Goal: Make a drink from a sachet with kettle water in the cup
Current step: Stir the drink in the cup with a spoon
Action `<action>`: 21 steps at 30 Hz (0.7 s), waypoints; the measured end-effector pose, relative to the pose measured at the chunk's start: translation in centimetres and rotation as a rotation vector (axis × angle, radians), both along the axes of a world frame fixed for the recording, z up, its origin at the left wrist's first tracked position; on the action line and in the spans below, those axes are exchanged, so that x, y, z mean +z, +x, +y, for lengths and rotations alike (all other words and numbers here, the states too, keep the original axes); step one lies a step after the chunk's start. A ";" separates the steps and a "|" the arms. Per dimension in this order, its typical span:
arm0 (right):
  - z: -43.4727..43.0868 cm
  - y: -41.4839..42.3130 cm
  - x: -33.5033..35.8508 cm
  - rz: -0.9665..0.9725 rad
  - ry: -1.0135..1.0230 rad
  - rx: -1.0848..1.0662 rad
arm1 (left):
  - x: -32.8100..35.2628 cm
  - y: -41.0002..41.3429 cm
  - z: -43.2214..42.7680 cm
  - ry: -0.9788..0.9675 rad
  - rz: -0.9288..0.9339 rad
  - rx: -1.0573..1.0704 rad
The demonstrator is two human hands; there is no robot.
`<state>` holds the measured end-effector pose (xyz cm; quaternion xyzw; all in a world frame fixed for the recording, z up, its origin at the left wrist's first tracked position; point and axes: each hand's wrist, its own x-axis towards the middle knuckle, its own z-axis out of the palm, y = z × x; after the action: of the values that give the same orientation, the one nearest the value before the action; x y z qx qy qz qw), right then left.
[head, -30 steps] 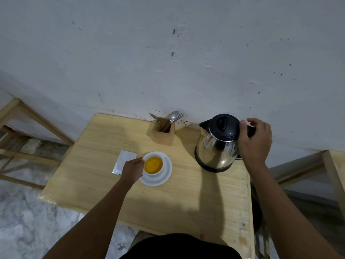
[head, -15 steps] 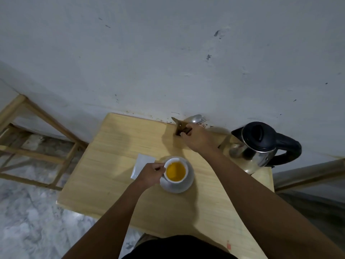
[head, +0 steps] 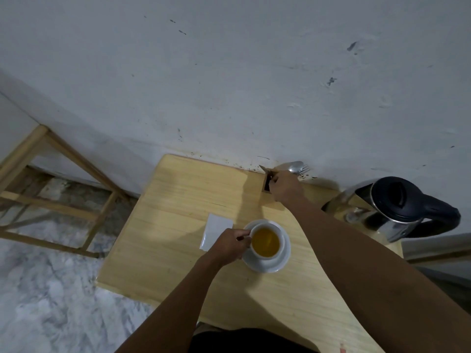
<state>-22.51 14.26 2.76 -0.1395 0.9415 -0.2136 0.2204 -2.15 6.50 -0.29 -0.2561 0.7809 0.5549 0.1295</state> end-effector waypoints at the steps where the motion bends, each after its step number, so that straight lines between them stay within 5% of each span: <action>1: 0.1 0.0 0.0 0.003 -0.009 -0.002 | 0.0 0.0 -0.1 -0.003 0.001 -0.011; 5: 0.7 0.5 0.1 0.084 -0.146 -0.064 | -0.3 -0.1 -0.2 -0.005 -0.024 -0.003; 15: 6.2 6.3 6.4 0.681 -0.577 -0.134 | -0.9 0.1 -0.5 0.022 -0.054 0.015; 21: 10.6 10.9 7.5 0.635 -0.798 -0.132 | -0.4 0.2 -0.3 0.005 -0.013 0.002</action>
<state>-11.62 24.88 10.28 -0.2112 0.8139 -0.5167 -0.1610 -1.94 6.21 -0.67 -0.2601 0.7783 0.5554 0.1346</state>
